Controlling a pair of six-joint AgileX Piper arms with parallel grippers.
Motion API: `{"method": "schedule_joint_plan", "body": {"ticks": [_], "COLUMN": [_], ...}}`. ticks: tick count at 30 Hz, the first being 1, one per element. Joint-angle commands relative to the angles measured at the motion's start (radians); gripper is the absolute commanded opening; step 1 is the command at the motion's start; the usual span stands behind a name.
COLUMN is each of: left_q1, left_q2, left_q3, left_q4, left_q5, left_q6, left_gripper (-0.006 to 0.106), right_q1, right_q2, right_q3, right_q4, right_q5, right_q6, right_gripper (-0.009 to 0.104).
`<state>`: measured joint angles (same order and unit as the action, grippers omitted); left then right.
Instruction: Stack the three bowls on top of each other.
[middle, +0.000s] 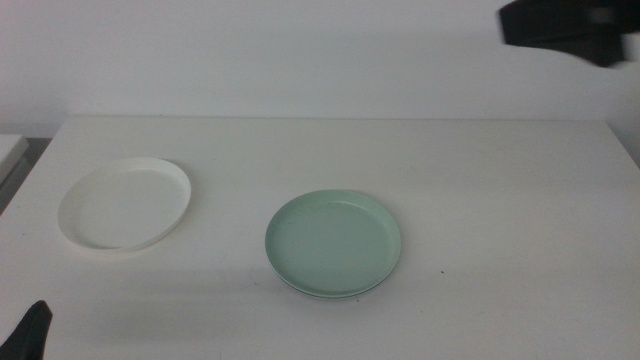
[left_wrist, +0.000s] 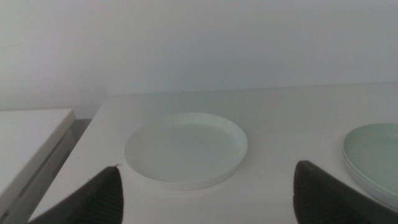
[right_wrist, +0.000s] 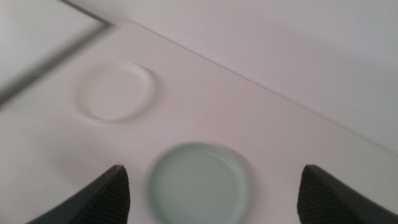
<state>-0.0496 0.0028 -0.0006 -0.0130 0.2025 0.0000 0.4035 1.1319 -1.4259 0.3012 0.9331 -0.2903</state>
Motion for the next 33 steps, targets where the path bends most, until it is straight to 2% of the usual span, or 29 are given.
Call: {"method": "schedule_joint_plan", "body": {"ticks": [1,4,18,20,22,25,29,33], "left_q1": [0.001,0.001,0.001,0.049,0.113,0.190,0.235,0.239], "left_q2": [-0.003,-0.003,-0.003,0.020,0.165,0.413,0.659,0.870], "left_q3": [0.001,0.001,0.001,-0.026,-0.137,-0.390,-0.693,-0.862], "left_q4": [-0.001,-0.001,-0.001,-0.014,-0.054,-0.097,-0.072,-0.047], "left_q5": [-0.013,-0.013,-0.013,-0.005,0.036,0.241,0.559,0.778], "left_q6": [0.000,0.000,0.000,-0.024,-0.027,-0.024,-0.024,-0.006], "left_gripper": [0.094,0.094,0.094,0.094,0.094,0.094,0.094,0.094], "right_q1": [-0.004,-0.004,-0.004,-0.004,-0.004,-0.004,-0.004,-0.004], "right_q2": [-0.093,-0.181,-0.219,-0.219,-0.219,-0.219,-0.219,-0.219], "right_q3": [0.031,0.079,0.091,0.091,0.091,0.091,0.091,0.091], "right_q4": [0.102,0.143,0.143,0.143,0.143,0.143,0.143,0.143], "right_q5": [0.033,-0.014,-0.013,-0.013,-0.013,-0.013,-0.013,-0.013], "right_q6": [-0.095,-0.114,-0.092,-0.092,-0.092,-0.092,-0.092,-0.092], "right_gripper": [0.093,0.093,0.093,0.093,0.093,0.093,0.093,0.093]}}
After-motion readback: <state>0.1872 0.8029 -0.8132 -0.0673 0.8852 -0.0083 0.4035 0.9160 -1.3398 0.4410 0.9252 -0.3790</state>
